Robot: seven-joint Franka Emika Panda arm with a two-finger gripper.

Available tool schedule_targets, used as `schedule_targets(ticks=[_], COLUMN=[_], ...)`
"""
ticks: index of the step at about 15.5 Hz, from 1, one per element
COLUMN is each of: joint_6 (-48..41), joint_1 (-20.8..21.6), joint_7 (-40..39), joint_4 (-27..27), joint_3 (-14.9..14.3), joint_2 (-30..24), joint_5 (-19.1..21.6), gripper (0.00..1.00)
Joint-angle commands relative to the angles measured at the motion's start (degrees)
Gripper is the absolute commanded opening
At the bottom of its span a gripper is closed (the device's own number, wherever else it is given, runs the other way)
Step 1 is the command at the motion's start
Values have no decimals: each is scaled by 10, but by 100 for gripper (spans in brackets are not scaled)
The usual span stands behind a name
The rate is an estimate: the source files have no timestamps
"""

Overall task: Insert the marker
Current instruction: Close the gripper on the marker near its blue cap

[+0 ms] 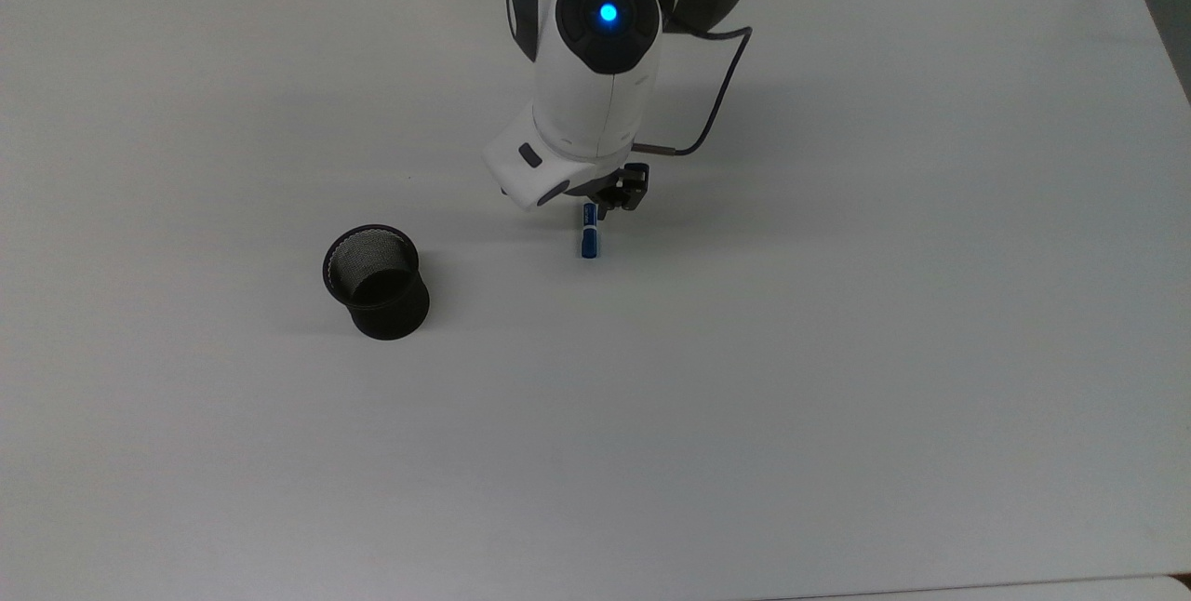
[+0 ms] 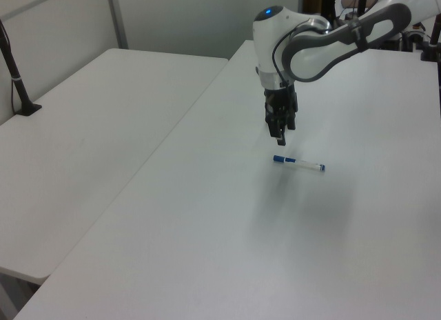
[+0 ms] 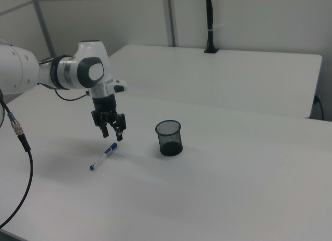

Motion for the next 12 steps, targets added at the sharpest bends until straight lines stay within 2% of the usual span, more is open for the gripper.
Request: schedule_targets(ticks=[1,3,7,8,12], joint_6=[21,36,45,54,61], joint_1=[6,22,28,31,31], joint_7=[17,17,42,47,47], joint_4=[6,5,5,5,7], joint_3=[-2,-2,-2,-2,-2], joint_2=[26,39,59,65,63], joint_5=[-8,-10,-12,-12,-10], gripper=[75,75,63,57,22])
